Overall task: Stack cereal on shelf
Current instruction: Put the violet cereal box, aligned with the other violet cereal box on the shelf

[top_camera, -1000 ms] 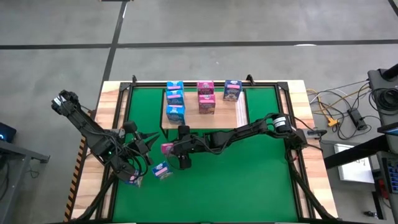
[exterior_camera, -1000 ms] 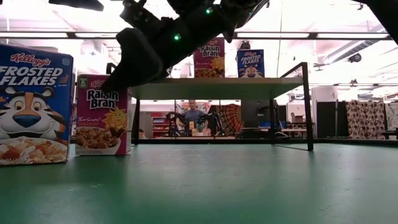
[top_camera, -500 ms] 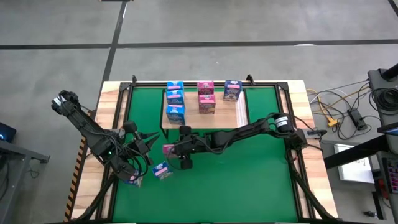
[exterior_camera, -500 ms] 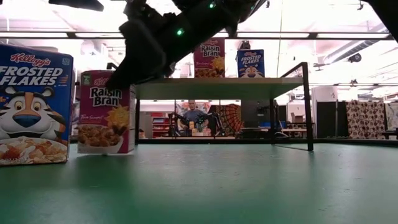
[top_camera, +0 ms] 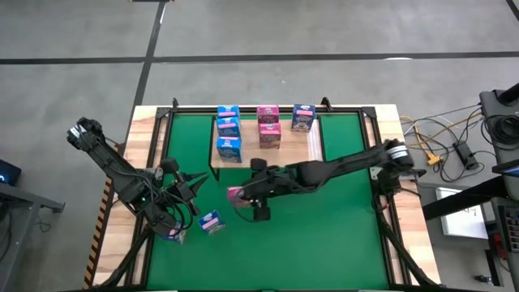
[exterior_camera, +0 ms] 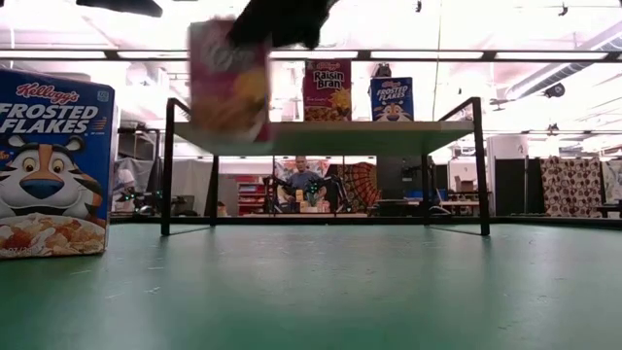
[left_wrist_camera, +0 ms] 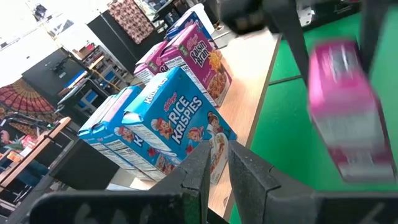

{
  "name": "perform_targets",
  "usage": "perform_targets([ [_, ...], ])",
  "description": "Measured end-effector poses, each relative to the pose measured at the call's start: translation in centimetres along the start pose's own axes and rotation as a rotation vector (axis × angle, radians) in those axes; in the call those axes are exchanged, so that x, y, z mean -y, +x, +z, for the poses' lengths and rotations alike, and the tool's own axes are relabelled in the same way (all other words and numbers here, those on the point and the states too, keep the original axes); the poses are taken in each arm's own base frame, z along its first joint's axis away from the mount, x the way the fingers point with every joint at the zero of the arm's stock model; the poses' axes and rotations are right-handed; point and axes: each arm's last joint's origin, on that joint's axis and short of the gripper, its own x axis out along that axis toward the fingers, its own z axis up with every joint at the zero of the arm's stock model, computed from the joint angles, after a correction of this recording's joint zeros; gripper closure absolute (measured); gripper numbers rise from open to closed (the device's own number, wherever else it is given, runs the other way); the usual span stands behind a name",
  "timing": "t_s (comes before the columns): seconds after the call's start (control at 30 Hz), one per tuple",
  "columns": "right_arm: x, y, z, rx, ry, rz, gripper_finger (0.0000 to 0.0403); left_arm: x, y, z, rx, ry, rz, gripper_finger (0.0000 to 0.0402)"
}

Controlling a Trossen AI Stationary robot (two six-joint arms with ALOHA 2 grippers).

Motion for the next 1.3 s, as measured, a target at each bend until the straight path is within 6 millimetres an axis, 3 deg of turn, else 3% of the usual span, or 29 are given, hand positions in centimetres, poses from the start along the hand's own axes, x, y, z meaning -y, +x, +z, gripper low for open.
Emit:
perform_targets([
  [0.23,1.5,-7.2,1.4,0.014,0.029,-0.039,0.0242,0.0,0.0,0.0,0.001,-0.004,-0.001,0.0362],
  [0.4,3.1,-10.1,1.1,-0.029,0.024,-0.144,0.0239,0.0,0.0,0.0,0.002,-0.006,-0.001,0.0362],
  [0.57,4.7,-10.8,0.5,-0.053,0.039,-0.179,0.0242,0.0,0.0,0.0,0.002,-0.007,-0.001,0.0362],
  [0.93,7.9,-9.6,-1.4,-0.113,0.075,-0.253,0.0237,0.0,0.0,0.0,0.002,-0.002,-0.001,0.0362],
  [1.3,8.5,-9.3,-1.5,-0.092,0.092,-0.236,0.0236,0.0,0.0,0.0,0.002,-0.003,-0.001,0.0362],
])
